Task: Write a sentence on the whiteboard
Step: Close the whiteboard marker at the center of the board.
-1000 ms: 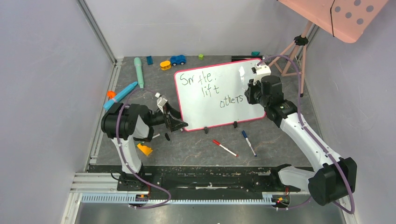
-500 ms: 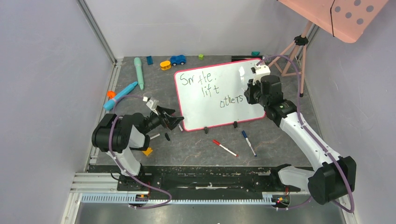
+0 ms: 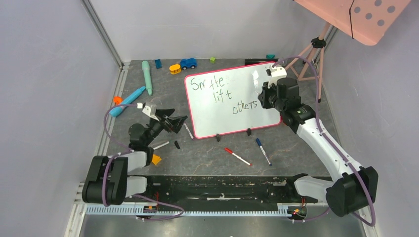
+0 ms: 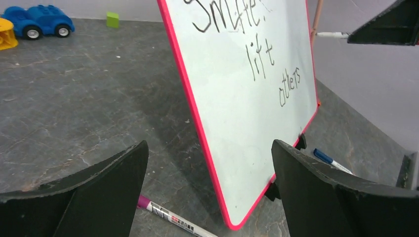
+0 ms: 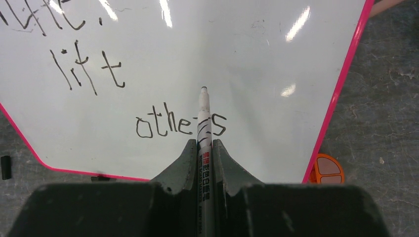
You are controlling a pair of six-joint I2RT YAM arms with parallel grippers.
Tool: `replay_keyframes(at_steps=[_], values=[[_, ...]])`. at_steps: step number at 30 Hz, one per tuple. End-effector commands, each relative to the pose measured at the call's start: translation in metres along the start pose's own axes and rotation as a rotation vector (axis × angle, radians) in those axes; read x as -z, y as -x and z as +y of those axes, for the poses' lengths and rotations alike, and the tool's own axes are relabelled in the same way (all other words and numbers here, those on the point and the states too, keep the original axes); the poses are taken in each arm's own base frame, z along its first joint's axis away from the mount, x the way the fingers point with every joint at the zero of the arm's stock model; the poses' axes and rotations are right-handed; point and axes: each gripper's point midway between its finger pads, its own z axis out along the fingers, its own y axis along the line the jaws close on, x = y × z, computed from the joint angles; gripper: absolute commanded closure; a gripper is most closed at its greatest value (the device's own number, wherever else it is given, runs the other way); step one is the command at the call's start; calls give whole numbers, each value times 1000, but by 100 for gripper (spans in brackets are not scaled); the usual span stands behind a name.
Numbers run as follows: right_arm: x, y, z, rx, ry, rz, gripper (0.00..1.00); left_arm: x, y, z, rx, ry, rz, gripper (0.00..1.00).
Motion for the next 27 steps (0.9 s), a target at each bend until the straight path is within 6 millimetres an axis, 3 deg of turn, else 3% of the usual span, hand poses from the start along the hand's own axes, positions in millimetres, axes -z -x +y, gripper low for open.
replay_keyframes(at_steps=[1, 8, 11, 13, 17, 22, 25, 27], values=[[22, 43, 12, -31, 57, -122, 100, 4, -4, 22, 63, 142, 39, 0], [35, 37, 23, -75, 119, -129, 100, 15, 5, 52, 173, 441, 152, 0], [36, 34, 35, -131, 184, -140, 100, 13, 33, 49, 115, 466, 203, 0], [37, 30, 37, -168, 192, -138, 100, 17, 48, 45, 165, 523, 249, 0], [45, 28, 40, -196, 205, -122, 100, 51, 66, 58, 176, 773, 382, 0], [57, 24, 37, -184, 185, -83, 100, 63, 59, 45, 222, 769, 427, 0], [65, 27, 36, -200, 180, -91, 100, 104, 44, 62, 394, 1068, 322, 0], [70, 28, 37, -206, 181, -92, 100, 102, 37, 56, 397, 1018, 338, 0]])
